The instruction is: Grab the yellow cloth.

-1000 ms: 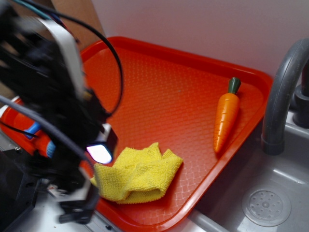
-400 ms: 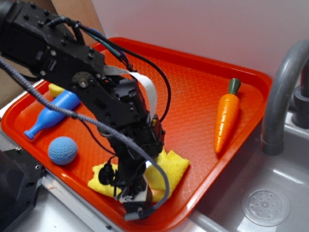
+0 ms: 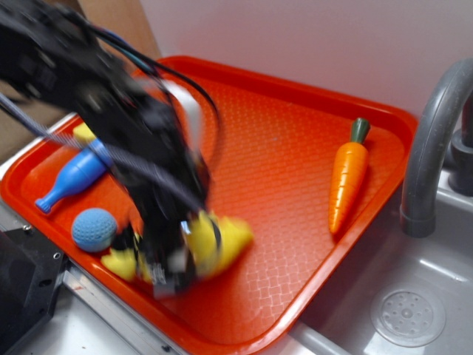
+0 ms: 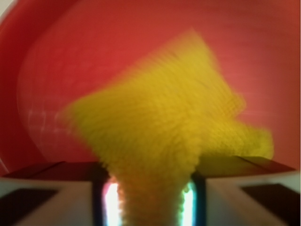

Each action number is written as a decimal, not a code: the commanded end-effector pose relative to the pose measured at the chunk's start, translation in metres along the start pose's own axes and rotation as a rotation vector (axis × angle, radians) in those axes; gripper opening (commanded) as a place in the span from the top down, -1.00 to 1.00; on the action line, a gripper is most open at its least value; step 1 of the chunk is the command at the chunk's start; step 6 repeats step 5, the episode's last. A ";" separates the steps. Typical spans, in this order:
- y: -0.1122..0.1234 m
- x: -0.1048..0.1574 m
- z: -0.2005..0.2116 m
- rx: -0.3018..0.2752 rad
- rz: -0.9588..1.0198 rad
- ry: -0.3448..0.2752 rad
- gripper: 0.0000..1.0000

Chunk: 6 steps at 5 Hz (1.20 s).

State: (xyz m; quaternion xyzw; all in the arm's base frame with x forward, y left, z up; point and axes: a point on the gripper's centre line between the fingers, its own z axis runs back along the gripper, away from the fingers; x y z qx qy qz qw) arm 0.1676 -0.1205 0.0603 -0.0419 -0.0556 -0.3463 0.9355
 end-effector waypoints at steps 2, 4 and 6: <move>0.079 -0.065 0.107 -0.107 0.472 -0.200 1.00; 0.107 -0.024 0.102 -0.040 0.469 0.005 1.00; 0.104 -0.022 0.094 -0.053 0.472 0.025 1.00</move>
